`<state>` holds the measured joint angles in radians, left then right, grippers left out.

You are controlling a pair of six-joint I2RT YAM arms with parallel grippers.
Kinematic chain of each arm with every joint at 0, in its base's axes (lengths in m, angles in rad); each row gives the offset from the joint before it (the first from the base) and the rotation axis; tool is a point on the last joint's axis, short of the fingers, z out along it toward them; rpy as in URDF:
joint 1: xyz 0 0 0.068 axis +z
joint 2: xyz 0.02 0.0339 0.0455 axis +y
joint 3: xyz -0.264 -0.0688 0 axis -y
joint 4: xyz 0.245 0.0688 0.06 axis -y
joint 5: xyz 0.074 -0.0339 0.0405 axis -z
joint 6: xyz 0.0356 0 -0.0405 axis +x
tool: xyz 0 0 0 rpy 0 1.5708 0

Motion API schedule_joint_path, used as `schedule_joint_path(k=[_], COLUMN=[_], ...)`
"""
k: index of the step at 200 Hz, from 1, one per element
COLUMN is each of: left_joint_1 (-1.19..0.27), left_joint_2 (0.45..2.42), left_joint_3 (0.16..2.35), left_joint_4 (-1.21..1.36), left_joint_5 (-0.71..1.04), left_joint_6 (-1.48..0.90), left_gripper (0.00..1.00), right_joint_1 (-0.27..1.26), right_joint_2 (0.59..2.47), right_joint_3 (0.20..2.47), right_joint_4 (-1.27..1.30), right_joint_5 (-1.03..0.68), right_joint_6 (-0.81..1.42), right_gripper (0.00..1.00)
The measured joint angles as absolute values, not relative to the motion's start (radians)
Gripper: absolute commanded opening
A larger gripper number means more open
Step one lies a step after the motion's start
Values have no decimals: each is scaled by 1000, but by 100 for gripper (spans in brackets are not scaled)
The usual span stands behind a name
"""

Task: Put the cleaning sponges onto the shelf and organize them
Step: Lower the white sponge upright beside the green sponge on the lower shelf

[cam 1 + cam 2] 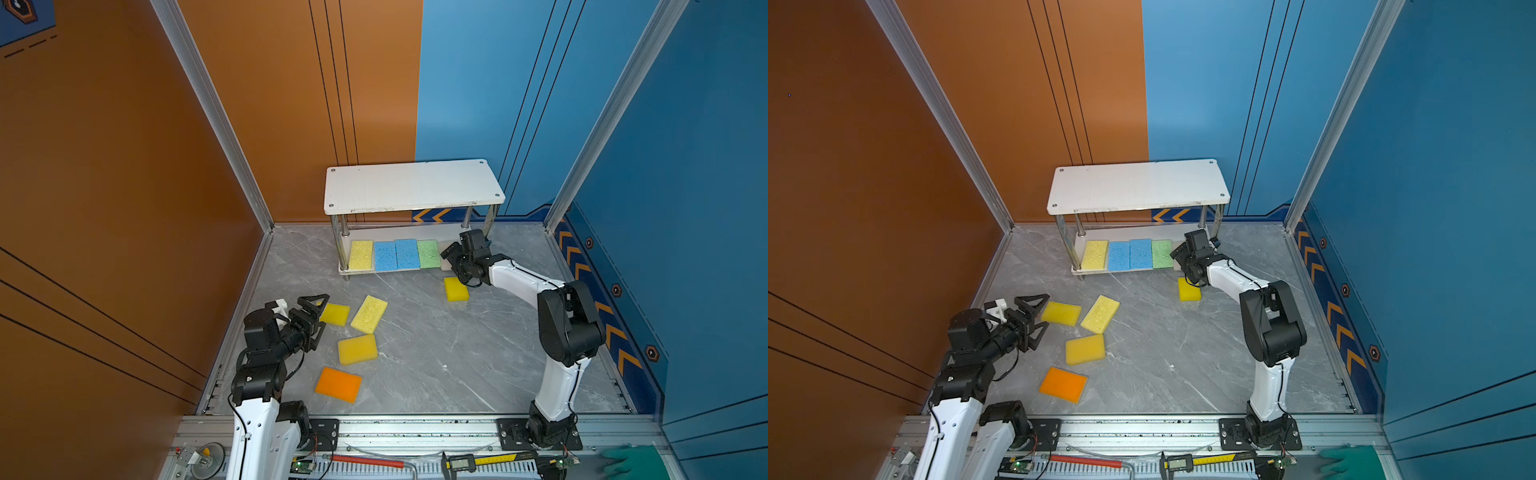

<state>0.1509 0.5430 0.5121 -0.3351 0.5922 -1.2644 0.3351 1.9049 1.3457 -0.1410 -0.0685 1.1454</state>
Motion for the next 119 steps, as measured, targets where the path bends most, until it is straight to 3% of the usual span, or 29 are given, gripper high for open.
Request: schedule_joint_path(k=[119], left_joint_1=[150], left_joint_2=[523], left_joint_3=[504], left_joint_4=[-358], left_joint_5=[583], left_joint_6=[-1264], left_gripper=[98], right_joint_1=[314], right_joint_2=[1930], right_joint_3=[1381], right_joint_4=[-141], right_joint_5=[-91], right_joint_6=[1145], right_gripper=[84])
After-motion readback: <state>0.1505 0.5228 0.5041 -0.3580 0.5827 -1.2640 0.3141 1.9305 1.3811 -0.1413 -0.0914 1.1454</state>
